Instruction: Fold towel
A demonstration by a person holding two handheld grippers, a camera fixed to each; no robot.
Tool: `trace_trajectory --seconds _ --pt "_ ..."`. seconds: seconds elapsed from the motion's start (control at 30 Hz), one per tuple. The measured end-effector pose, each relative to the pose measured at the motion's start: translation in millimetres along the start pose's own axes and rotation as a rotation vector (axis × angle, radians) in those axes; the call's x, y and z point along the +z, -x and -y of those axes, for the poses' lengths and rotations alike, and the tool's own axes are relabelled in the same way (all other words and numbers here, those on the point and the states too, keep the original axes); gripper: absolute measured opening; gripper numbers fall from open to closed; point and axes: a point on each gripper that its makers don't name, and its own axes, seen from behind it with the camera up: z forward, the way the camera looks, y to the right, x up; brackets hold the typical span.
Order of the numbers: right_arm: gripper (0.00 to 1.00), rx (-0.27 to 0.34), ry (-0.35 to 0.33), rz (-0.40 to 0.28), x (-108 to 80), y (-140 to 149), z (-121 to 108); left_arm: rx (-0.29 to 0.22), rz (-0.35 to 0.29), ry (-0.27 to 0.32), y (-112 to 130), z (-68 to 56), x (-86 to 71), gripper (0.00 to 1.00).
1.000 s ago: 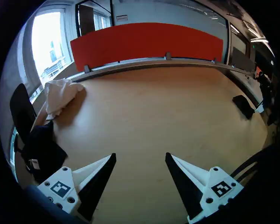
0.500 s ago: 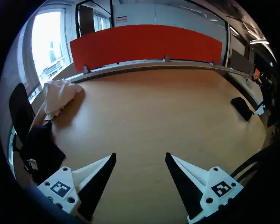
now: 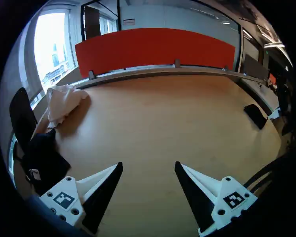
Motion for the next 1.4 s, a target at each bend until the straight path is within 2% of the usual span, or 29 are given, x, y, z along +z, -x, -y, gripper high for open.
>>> trace_trajectory --seconds 0.23,0.33,0.5,0.77,0.97,1.17,1.4 --pt "0.96 0.09 -0.057 -0.056 -6.5 -15 19 -0.004 -0.007 0.001 0 2.1 -2.4 0.98" --pt "1.0 0.108 -0.08 -0.074 -9.8 -21 27 -0.004 -0.009 0.0 0 3.2 -3.3 0.98" --pt "1.0 0.125 -0.097 -0.094 -13.1 -26 35 -0.008 -0.016 -0.002 -2 5.2 -4.6 0.98" --pt "1.0 0.156 -0.09 -0.12 -18.1 -32 42 -0.02 -0.023 -0.007 -5 7.7 -3.8 0.98" --pt "1.0 0.234 -0.088 -0.163 -24.3 -44 51 -0.04 -0.033 -0.023 -8 12.4 -3.3 0.98" --pt "1.0 0.298 -0.047 -0.215 -27.0 -56 54 -0.062 -0.043 -0.033 -10 16.2 -2.1 0.98" --pt "1.0 0.298 -0.021 -0.287 -31.7 -71 64 -0.068 -0.053 -0.043 -14 20.8 -0.5 0.98"
